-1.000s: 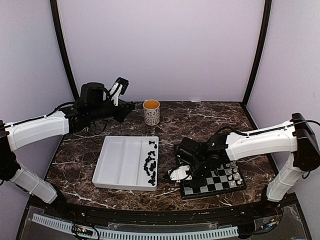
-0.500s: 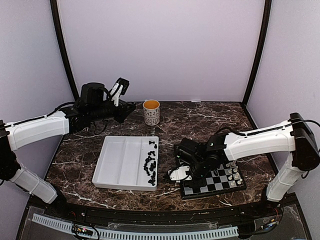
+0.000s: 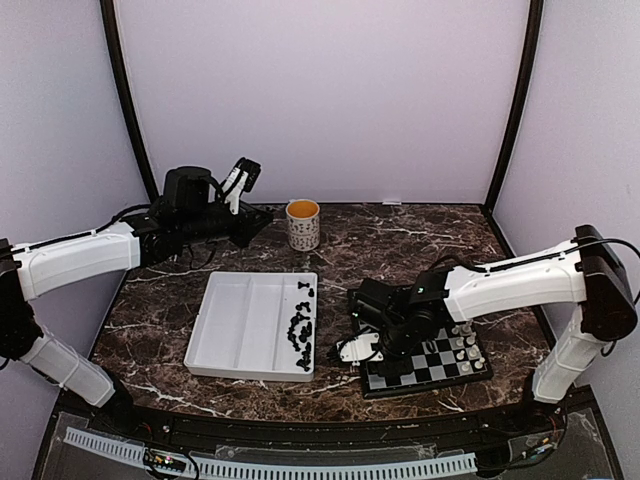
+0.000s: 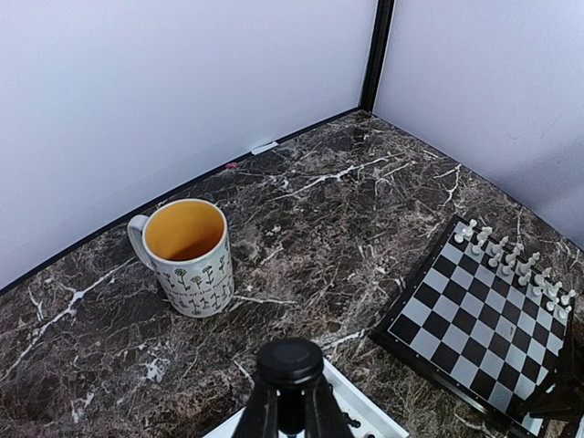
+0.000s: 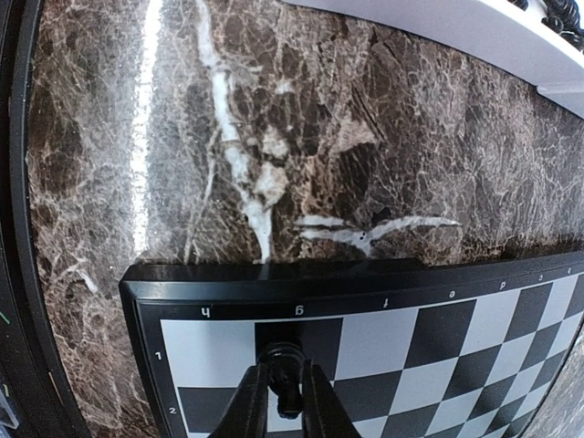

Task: Set up the chess pieces on the board
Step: Place the knight at b8, then pick up the bishop from the storage box, then pass from the left arm to the right

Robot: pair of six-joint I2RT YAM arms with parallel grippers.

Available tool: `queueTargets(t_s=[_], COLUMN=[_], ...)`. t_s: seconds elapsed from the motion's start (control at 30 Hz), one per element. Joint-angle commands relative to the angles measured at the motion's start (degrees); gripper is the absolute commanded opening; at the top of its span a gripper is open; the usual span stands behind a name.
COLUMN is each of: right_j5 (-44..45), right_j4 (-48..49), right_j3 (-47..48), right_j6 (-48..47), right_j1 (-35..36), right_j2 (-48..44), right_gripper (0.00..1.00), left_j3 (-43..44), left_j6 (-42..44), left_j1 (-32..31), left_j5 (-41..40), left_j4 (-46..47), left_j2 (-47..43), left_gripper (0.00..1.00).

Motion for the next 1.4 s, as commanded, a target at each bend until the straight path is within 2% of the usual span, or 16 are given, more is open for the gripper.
queueTargets(t_s=[0.0, 0.57, 0.7, 0.83, 1.03, 1.17, 1.37], right_j5=[-0.3, -0.7, -3.4, -8.4, -15.0, -17.6, -17.1], right_j4=[-0.5, -1.7, -4.0, -5.9, -4.2, -5.0, -7.4], right_j3=[0.3, 2.2, 4.7, 7.5, 13.2, 18.9, 24.3], right_j6=[0.9, 1.6, 0.8, 0.1, 0.8, -2.4, -9.9], right_j1=[-0.2, -0.3, -1.3, -5.4, -13.6, -17.6, -18.1], right_j2=[0.2, -0.5, -2.9, -5.7, -11.5, -13.1, -11.4], right_gripper=[0.17, 0.24, 0.29, 0.31, 0.33, 0.33, 0.33], left_j3=[0.9, 1.4, 1.7, 2.5, 4.3, 11.3, 19.1], left_j6=[0.1, 0.4, 0.9, 1.0, 1.7, 1.6, 0.8], left_j1=[0.1, 0.1, 0.1, 0.1, -0.9, -3.5, -7.6], left_j5=[0.8, 1.1, 1.1, 3.6, 22.3, 33.6, 46.5], left_j4=[-0.1, -0.9, -1.4, -2.7, -6.3, -13.8, -25.0], left_j2=[-0.2, 0.1, 0.4, 1.5, 6.0, 12.4, 21.1], left_gripper=[0.0, 0.0, 0.0, 0.0, 0.0, 0.0, 0.0])
